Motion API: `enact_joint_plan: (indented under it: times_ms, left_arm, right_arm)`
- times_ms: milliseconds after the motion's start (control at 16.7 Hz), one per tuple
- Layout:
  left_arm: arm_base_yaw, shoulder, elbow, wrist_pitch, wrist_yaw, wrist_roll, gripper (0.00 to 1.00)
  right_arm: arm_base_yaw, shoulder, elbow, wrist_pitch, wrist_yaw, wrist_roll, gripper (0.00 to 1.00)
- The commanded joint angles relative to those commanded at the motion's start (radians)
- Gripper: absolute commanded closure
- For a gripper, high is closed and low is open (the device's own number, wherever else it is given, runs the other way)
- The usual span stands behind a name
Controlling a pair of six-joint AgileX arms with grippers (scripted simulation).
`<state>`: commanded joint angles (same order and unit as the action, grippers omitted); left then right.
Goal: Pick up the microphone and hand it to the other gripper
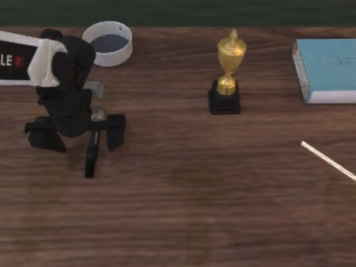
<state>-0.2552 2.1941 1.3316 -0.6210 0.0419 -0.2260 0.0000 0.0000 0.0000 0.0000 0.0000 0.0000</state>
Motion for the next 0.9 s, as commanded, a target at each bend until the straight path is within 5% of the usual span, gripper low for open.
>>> enact_joint_plan:
  times_ms: [120,900]
  left_arm:
    - [0.000,0.000,0.000,0.000,0.000,0.000,0.00]
    - [0.000,0.000,0.000,0.000,0.000,0.000,0.98]
  right_arm:
    - [0.000,0.000,0.000,0.000,0.000,0.000,0.00]
    - [0.000,0.000,0.000,0.000,0.000,0.000,0.00]
